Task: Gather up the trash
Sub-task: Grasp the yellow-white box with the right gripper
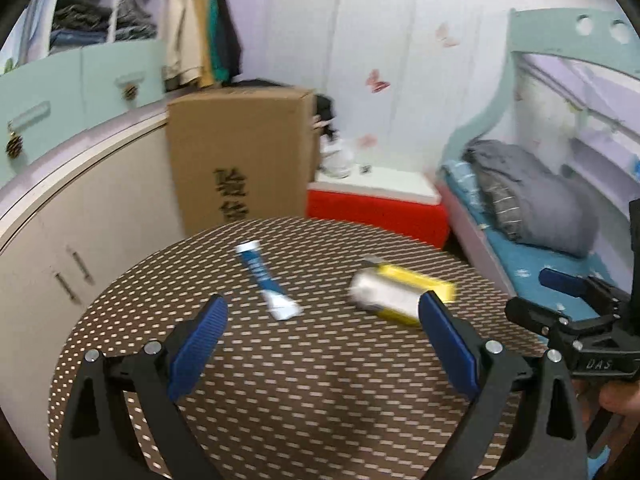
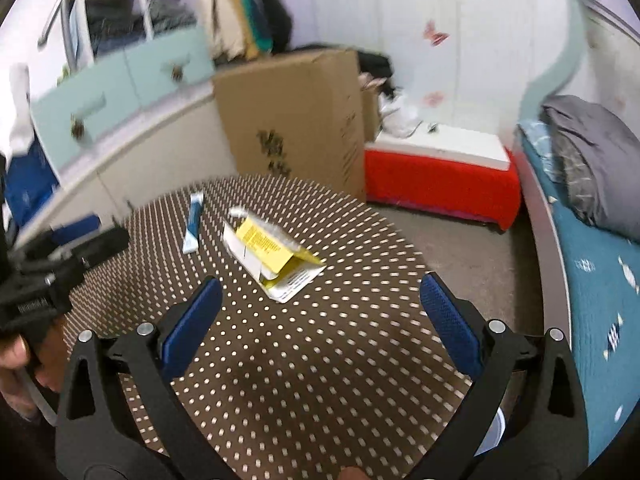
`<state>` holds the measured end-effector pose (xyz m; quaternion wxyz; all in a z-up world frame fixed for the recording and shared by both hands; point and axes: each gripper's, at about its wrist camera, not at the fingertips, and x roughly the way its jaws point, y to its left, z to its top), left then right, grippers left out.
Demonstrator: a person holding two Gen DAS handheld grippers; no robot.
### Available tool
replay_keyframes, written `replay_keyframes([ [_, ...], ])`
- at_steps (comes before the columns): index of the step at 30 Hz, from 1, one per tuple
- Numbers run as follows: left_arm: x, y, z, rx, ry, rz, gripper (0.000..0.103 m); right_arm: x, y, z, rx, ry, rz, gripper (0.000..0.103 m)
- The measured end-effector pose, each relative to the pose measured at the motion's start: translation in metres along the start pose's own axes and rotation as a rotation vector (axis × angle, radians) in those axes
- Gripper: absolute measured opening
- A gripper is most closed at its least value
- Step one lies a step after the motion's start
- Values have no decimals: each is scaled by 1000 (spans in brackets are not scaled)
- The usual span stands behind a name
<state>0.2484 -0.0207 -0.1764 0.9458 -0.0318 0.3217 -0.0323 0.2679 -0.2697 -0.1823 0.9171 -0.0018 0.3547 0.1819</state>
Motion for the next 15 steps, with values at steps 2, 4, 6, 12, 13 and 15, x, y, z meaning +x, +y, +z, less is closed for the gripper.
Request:
replay_keyframes([
  [2, 11, 14, 0, -14, 17, 27, 94, 19, 6, 2, -32, 31, 3, 97],
  [4, 19, 25, -2, -35, 24, 41, 94, 40, 15, 5, -72, 67, 8, 97],
  [6, 27, 33, -5, -54, 26, 45, 94, 57, 23, 6, -114, 100, 22, 97],
  [12, 40, 47, -10, -85, 57, 79, 94, 106, 46, 14, -207, 179, 34, 95],
  [13, 43, 50, -10, -88, 60, 91, 94, 110, 49, 16, -201, 179, 39, 90],
  [15, 48, 57, -12, -105, 74, 108, 94, 118, 51, 19, -174, 186, 56, 65],
])
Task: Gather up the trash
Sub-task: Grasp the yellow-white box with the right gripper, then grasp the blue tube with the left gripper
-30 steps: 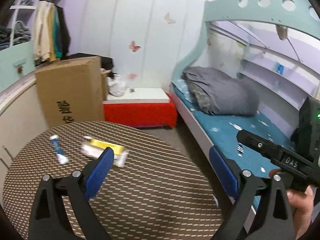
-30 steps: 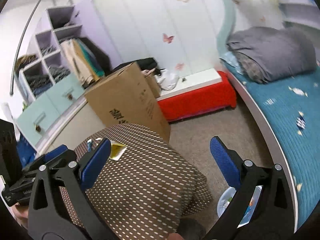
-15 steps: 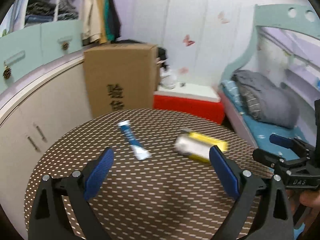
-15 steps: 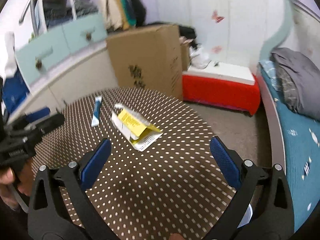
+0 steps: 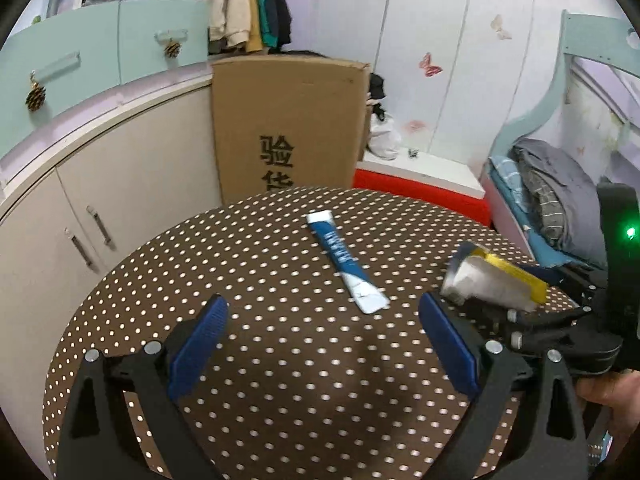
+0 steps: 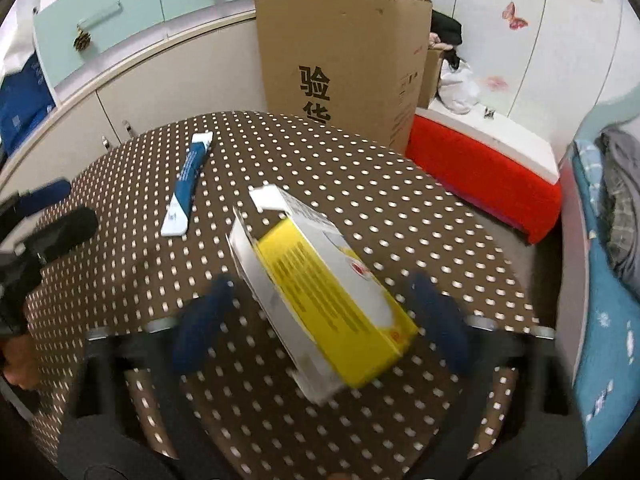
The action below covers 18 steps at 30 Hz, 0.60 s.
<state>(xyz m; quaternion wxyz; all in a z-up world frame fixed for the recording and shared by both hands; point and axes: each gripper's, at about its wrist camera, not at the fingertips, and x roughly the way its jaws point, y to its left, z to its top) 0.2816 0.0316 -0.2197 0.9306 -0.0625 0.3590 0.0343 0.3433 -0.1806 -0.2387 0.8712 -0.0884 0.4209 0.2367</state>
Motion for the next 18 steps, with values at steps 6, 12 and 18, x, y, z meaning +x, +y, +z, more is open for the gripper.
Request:
replay_keyframes([
  [6, 13, 2, 2, -9, 7, 0, 94, 2, 13, 0, 27, -43, -25, 61],
  [12, 37, -19, 20, 91, 34, 43, 94, -4, 15, 4, 88, -83, -30, 54],
  [18, 85, -19, 44, 104, 105, 82, 89, -11, 4, 2, 148, -116, -16, 52],
])
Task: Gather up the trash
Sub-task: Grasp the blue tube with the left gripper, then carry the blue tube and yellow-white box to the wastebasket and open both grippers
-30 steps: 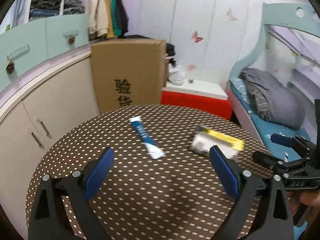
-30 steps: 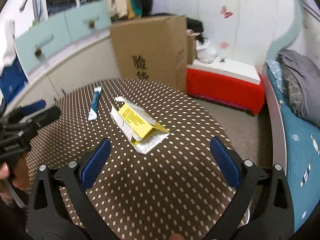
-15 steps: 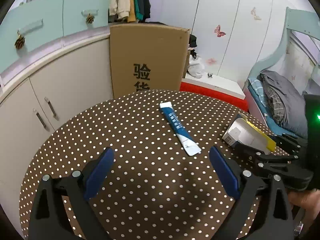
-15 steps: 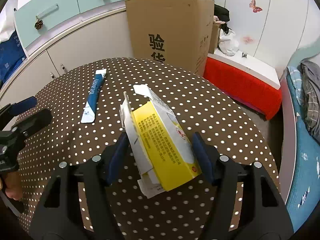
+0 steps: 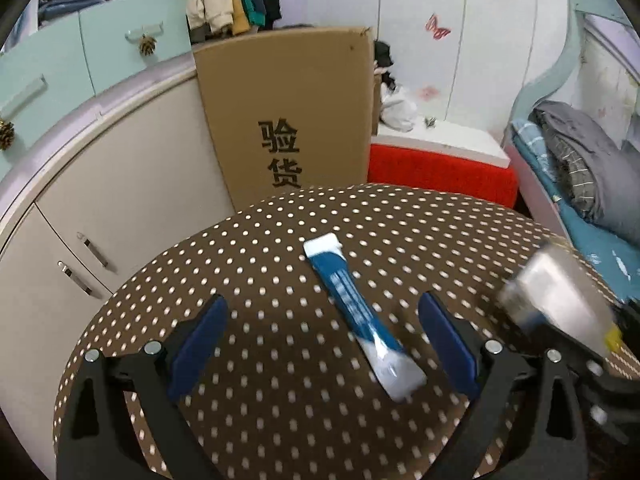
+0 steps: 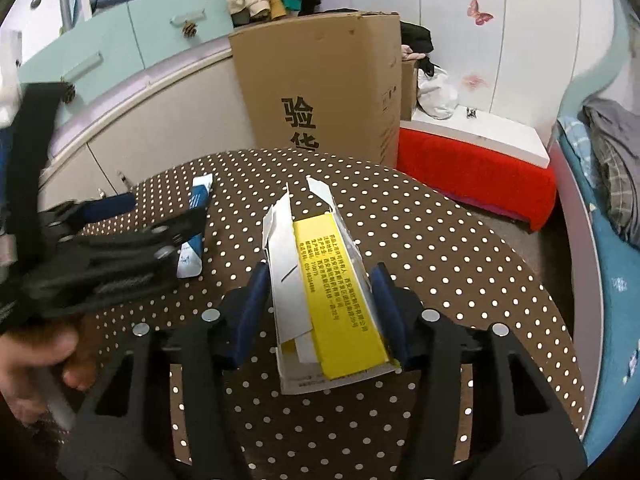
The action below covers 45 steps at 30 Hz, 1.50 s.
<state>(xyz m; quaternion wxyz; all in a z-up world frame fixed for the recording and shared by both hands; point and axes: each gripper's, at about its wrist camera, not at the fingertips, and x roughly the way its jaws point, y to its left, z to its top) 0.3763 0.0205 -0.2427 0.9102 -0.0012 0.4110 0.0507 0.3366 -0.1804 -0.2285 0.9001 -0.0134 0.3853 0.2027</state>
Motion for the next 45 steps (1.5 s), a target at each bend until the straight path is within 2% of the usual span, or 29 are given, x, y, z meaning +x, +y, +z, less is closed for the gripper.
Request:
replay_keyframes([
  [1, 6, 1, 1, -3, 19, -6, 79, 0, -3, 0, 12, 0, 4, 52],
  [3, 17, 5, 4, -24, 62, -45, 68, -1, -6, 0, 19, -3, 3, 52],
  [6, 17, 8, 6, -28, 46, -85, 55, -2, -9, 0, 29, -7, 2, 52],
  [8, 17, 4, 5, 5, 40, -111, 31, -1, -10, 0, 34, -5, 7, 52],
  [9, 17, 2, 5, 23, 41, -135, 15, -2, -10, 0, 36, -6, 8, 52],
  [10, 16, 1, 4, 30, 41, -158, 11, -2, -11, -1, 39, -10, 10, 52],
  [13, 12, 0, -3, 25, 41, -228, 9, -7, -12, -2, 50, -32, 26, 51],
  [18, -24, -7, -14, 16, -1, -269, 9, -29, -29, -2, 80, -90, 35, 51],
  [24, -92, -20, -36, 25, -96, -345, 10, -100, -44, -19, 141, -179, 45, 51],
  [28, -137, -37, -52, 17, -148, -435, 10, -149, -55, -37, 179, -236, 56, 51],
  [35, -198, -89, -78, 76, -228, -546, 10, -220, -91, -66, 280, -328, 28, 52],
  [40, -221, -128, -91, 127, -234, -608, 10, -263, -127, -89, 366, -390, -26, 52],
  [45, -233, -169, -104, 187, -227, -656, 10, -286, -175, -121, 469, -401, -97, 52],
])
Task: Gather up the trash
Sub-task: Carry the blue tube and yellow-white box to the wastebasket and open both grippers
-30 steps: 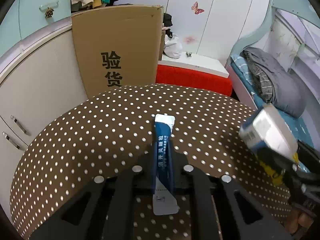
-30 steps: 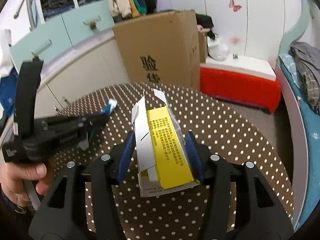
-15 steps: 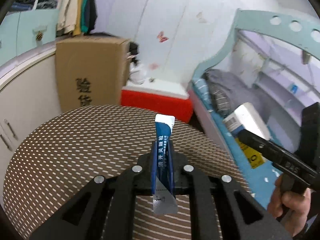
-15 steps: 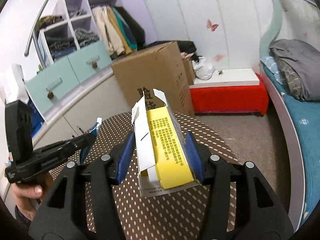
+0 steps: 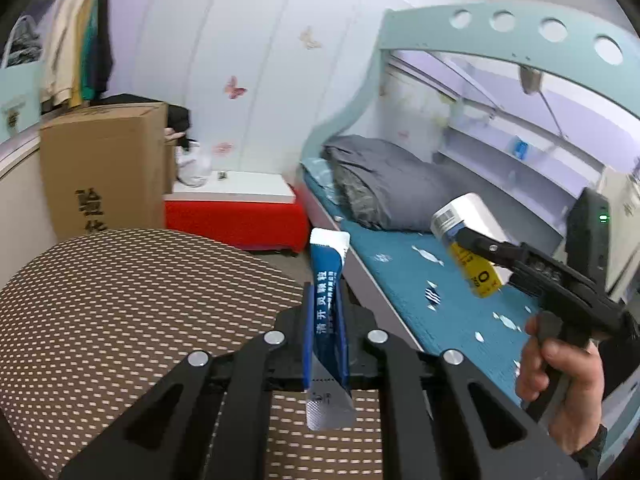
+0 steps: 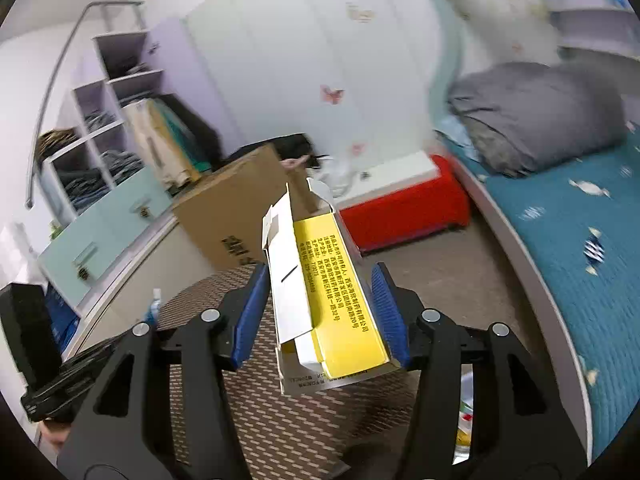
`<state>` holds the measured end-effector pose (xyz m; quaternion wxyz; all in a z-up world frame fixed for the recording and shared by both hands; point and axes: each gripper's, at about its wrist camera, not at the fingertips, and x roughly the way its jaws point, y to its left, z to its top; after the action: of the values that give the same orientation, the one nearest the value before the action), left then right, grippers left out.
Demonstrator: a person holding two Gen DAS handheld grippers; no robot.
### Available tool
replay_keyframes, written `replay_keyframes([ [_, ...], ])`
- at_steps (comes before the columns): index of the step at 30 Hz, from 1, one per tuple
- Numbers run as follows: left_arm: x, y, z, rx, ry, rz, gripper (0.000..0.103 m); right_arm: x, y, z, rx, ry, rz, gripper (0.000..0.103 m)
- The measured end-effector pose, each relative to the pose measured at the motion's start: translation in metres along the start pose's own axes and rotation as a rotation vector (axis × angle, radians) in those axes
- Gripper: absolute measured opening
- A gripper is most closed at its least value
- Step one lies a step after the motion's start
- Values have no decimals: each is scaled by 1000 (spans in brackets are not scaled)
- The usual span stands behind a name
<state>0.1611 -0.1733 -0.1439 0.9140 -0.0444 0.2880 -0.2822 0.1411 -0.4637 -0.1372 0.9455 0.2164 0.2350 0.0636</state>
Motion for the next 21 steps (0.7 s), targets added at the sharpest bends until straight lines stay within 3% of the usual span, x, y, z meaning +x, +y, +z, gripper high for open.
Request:
replay_keyframes([
  [8, 38, -48, -9, 50, 61, -57, 10, 14, -93, -36, 126, 97, -163, 52],
  [18, 87, -92, -23, 113, 157, -81, 10, 63, -182, -96, 266, 272, -252, 54],
  [19, 93, -96, -24, 118, 169, -82, 10, 72, -190, -103, 277, 293, -251, 56],
  [21, 104, -102, -27, 128, 191, -81, 10, 87, -205, -115, 306, 336, -244, 77],
])
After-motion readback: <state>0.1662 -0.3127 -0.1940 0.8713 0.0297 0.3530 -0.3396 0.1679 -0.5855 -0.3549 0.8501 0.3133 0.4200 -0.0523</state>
